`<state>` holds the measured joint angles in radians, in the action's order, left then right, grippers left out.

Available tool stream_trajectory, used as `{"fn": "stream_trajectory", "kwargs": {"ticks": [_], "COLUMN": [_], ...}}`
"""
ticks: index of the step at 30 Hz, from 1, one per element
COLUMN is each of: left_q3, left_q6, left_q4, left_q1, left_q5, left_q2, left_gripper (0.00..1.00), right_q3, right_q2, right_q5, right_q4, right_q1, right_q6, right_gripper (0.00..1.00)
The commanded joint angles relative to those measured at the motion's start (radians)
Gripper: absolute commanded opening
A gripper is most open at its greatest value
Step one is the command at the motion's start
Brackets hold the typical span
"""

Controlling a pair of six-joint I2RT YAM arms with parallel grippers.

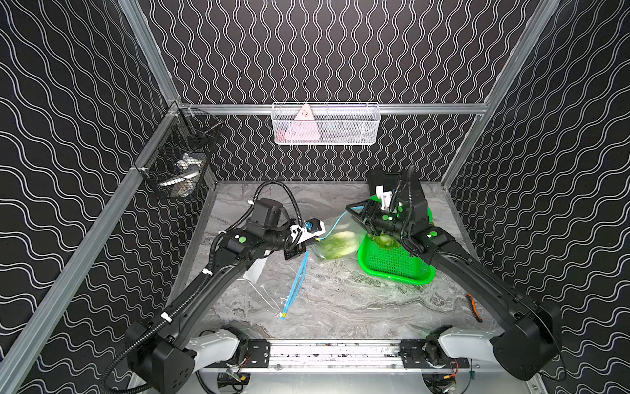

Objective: Open the zip-top bag and take out the chinese cabbages
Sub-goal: Open the zipper of the food storage bag at the center of the board.

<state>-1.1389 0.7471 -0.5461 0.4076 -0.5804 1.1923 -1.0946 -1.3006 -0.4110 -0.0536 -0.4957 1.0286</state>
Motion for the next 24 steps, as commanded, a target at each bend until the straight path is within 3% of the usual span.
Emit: {"fn": "stream_trajectory", "kwargs": {"ticks": [1, 14, 19, 22, 24], "left_q3": [0.002, 0.004, 0.005, -0.002, 0.0], "left_q6": [0.015, -0.085, -0.124, -0.149, -0.163], "left_q4": [0.009, 0.093, 0.123, 0.139, 0.153], "left_q1": [0.002, -0.008, -0.019, -0.027, -0.03], "left_q5": [-0.003, -0.043, -0.029, -0.007, 0.003], "left_q2": [-0.003, -0.009, 0.009, 0.019, 0.021], "left_gripper": [0.0, 0.0, 0.0, 0.0, 0.0], "right_q3": [0.018, 0.023, 0.001, 0.014, 0.034], "right_q2": [0.006, 0.015, 0.047, 0.082, 0.108], "right_q5": [0.021, 0.107, 0.111, 0.107, 0.11], "right_q4": [-0.008, -0.143, -0.207, -0.228, -0.237], "right_q1": [0.0, 0.0, 0.0, 0.0, 0.0], "right_q6": [0.01, -0.106, -0.187, -0.217, -0.222], "right_gripper": [0.52, 0.11, 0.08, 0.21, 0.21]}}
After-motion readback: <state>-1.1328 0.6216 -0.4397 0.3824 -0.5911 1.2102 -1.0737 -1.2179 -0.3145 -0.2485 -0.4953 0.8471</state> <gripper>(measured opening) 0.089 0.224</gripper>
